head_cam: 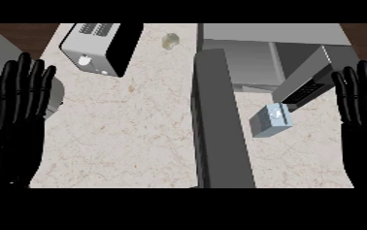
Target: Pick up the milk, place it into the microwave and close the microwave
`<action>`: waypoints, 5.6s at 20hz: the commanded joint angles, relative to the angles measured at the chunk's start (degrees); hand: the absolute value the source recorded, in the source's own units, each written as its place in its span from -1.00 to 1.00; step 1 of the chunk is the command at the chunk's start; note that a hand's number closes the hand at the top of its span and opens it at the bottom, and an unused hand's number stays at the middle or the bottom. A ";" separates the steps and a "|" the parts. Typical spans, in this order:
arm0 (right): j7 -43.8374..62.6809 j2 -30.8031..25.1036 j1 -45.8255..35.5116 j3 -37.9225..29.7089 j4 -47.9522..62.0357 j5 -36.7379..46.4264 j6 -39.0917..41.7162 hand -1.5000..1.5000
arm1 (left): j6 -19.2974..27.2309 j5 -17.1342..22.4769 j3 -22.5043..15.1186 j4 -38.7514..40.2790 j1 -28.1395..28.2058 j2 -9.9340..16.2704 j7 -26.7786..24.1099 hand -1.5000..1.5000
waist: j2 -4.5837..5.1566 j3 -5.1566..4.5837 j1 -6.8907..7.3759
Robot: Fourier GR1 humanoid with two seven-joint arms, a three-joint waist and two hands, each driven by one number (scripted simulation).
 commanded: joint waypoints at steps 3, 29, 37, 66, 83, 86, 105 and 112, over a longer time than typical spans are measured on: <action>0.99 -5.77 -2.02 -3.28 1.09 -10.44 9.87 -1.00 | 2.24 -3.11 -2.27 -1.90 2.14 -2.45 -1.41 -1.00 | 0.16 1.79 -1.54; -3.40 -5.04 11.78 -7.87 -3.60 -15.26 30.84 -1.00 | 5.09 4.25 -19.54 -14.53 49.30 -1.20 -23.54 -1.00 | -0.03 1.74 -0.85; -3.81 -4.42 4.44 -8.30 4.86 -9.11 28.43 -1.00 | 3.18 6.77 -16.90 -14.68 54.55 1.13 -28.66 -1.00 | 0.09 1.75 -0.85; -37.48 -5.12 -13.87 -7.20 58.06 16.14 18.24 -1.00 | -5.57 14.63 -10.06 -16.46 67.85 5.36 -41.09 -1.00 | 0.29 1.82 -0.61; -54.94 -8.74 -24.08 -8.53 87.90 24.04 6.83 -1.00 | -8.24 14.05 -9.96 -11.95 68.95 3.66 -44.04 -1.00 | 0.51 1.87 -0.28; -57.95 -8.01 -23.92 -7.20 89.86 26.94 1.59 1.00 | -10.45 16.33 -7.20 -8.70 67.70 4.47 -46.30 -1.00 | 0.47 1.85 -0.24; -65.27 -8.78 -31.84 -15.83 105.35 24.64 -9.45 1.00 | -12.77 17.00 -6.70 -8.89 68.99 4.76 -46.77 -1.00 | 1.26 2.08 0.97; -66.83 -5.16 -34.37 -13.79 104.20 24.76 -2.62 1.00 | -13.59 17.42 -6.89 -8.63 69.61 3.96 -47.64 -1.00 | 0.67 1.94 0.39</action>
